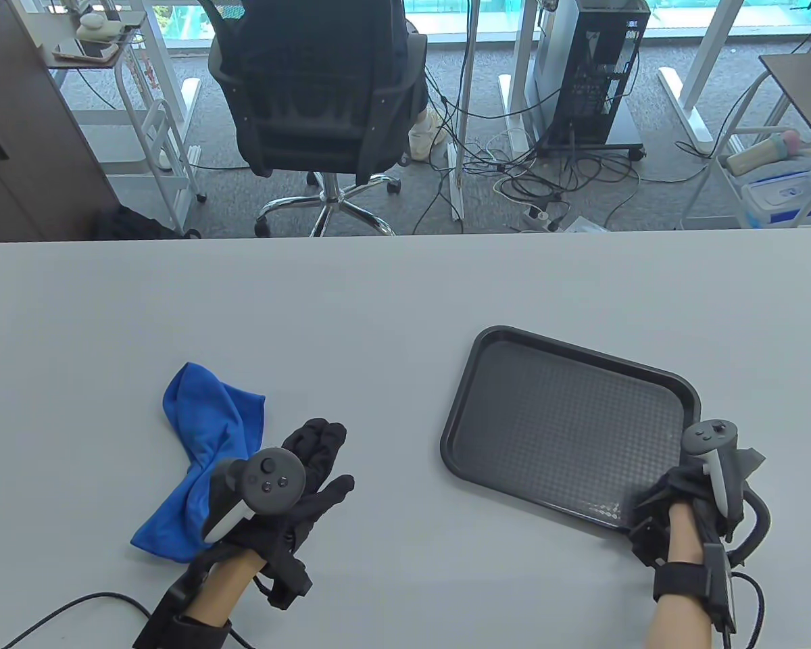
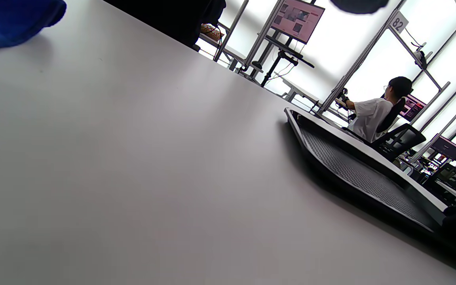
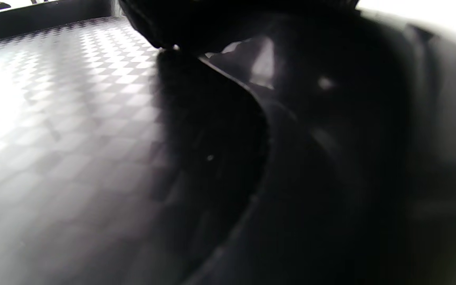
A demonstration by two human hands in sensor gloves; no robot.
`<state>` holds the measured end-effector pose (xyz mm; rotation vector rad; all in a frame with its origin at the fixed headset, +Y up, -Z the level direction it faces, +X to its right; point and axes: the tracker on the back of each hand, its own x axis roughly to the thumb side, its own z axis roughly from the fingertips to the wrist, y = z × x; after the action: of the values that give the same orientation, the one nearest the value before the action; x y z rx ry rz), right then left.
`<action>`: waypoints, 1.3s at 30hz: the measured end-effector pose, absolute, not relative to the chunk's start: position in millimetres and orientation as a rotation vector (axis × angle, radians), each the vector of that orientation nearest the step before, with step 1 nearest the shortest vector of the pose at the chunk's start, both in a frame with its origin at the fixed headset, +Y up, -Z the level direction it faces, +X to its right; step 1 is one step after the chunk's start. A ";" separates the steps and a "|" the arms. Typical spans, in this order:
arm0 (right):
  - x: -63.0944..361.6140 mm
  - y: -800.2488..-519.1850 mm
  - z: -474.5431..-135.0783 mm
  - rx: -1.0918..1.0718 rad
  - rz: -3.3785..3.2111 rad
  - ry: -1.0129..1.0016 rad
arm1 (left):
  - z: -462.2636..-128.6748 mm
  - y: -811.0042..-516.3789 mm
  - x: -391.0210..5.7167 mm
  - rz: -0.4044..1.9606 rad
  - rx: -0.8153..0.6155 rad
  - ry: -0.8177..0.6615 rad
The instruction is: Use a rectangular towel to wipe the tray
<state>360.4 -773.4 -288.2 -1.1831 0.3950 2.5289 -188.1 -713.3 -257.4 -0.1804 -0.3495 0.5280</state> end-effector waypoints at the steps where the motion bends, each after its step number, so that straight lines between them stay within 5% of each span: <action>1: 360.7 -773.8 -288.6 -1.170 2.533 0.387 | -257.4 -713.3 -187.9 0.528 -0.182 -0.351; 11: 339.9 -770.8 -299.5 -0.988 2.649 0.414 | -257.8 -713.6 -187.0 0.523 -0.187 -0.351; 39: 189.8 -773.3 -306.3 -0.183 2.686 0.703 | -258.0 -714.0 -186.8 0.519 -0.190 -0.341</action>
<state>189.8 -773.3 -306.3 -0.1829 0.7027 2.6862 -186.8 -714.0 -258.0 -0.1902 -0.3412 0.5190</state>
